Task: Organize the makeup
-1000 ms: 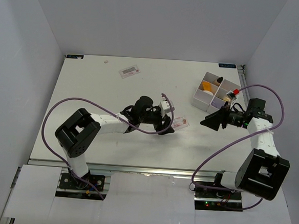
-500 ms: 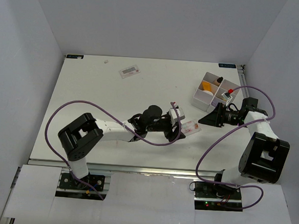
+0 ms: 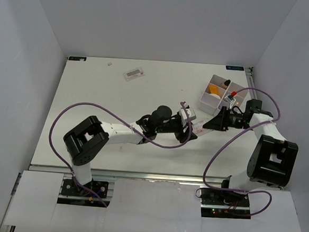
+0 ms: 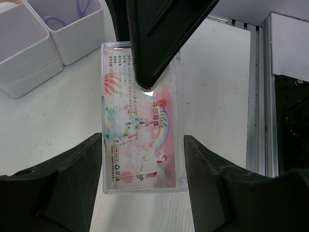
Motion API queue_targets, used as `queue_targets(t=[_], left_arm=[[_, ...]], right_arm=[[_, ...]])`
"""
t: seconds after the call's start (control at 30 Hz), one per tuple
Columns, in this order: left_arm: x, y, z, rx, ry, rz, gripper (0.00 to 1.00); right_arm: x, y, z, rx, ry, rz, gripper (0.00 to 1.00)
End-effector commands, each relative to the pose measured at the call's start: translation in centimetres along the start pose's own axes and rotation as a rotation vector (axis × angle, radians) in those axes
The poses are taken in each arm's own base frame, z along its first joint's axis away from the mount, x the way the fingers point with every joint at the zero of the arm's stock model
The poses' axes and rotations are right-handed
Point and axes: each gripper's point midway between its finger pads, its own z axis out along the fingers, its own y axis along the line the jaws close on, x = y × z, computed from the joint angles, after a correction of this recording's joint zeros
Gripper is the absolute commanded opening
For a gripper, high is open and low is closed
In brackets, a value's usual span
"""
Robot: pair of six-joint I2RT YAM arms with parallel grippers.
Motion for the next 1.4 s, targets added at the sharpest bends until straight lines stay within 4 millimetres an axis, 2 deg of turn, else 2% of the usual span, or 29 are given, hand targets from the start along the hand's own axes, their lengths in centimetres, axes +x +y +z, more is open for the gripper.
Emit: queue_targets(t=[0.0,0.07,0.13,0.23,0.27,0.53,0.63,0.77,0.9,0.93,1.0,1.07,1.2,1.23,1.37], left_arm=[[-2.5,-0.6,0.9,0.019,-0.046,0.025,0.2],[-2.5,-0.6,1.0,0.018,-0.045,0.024,0.23],[-2.6,-0.6,1.1,0.016,-0.049,0.026,0.29],[-3.1,-0.2,0.9,-0.01,-0.068,0.032,0.39],[-3.5,-0.1,0.7,-0.019,-0.081,0.036,0.45],[-4.8,0.6,-0.9,-0.085,-0.111,0.075,0.97],[-5.6,0.8,-2.1,-0.122,-0.117,0.098,0.98],[-8.6,1.0,-4.8,-0.177,-0.164,0.128,0.98],[-10.0,1.5,-8.9,-0.25,-0.179,0.069,0.98],[-9.5,1.8,-9.1,-0.258,-0.16,0.061,0.98],[-8.8,1.9,-11.2,-0.289,-0.141,-0.044,0.98],[-7.8,1.8,-12.9,-0.309,-0.126,-0.111,0.98],[-5.0,0.9,-15.5,-0.322,-0.1,-0.171,0.98],[-5.3,0.7,-16.2,-0.326,-0.116,-0.179,0.98],[-3.3,0.1,-18.3,-0.35,-0.109,-0.219,0.98]], right_arm=[[-1.4,0.8,0.0,-0.046,-0.009,-0.023,0.4],[-1.5,1.0,0.0,-0.066,-0.011,-0.022,0.33],[-1.5,1.3,0.1,-0.085,-0.011,-0.017,0.17],[-1.6,1.6,0.0,-0.103,-0.016,-0.034,0.1],[-1.6,1.7,0.0,-0.112,-0.018,-0.039,0.08],[-2.7,2.4,-0.7,-0.094,-0.002,-0.142,0.08],[-3.6,2.1,-1.1,-0.049,0.005,-0.199,0.08],[-5.3,1.4,-1.9,0.037,0.011,-0.289,0.08],[-9.3,0.4,-3.6,0.229,-0.002,-0.475,0.08],[-10.2,0.5,-3.8,0.24,-0.016,-0.51,0.08],[-12.7,0.0,-4.7,0.336,-0.042,-0.619,0.08],[-14.4,-0.4,-5.4,0.395,-0.054,-0.683,0.08],[-16.6,-1.2,-5.7,0.427,-0.049,-0.739,0.08],[-17.2,-1.5,-5.7,0.435,-0.049,-0.755,0.08],[-18.8,-2.0,-5.2,0.455,-0.028,-0.813,0.09]])
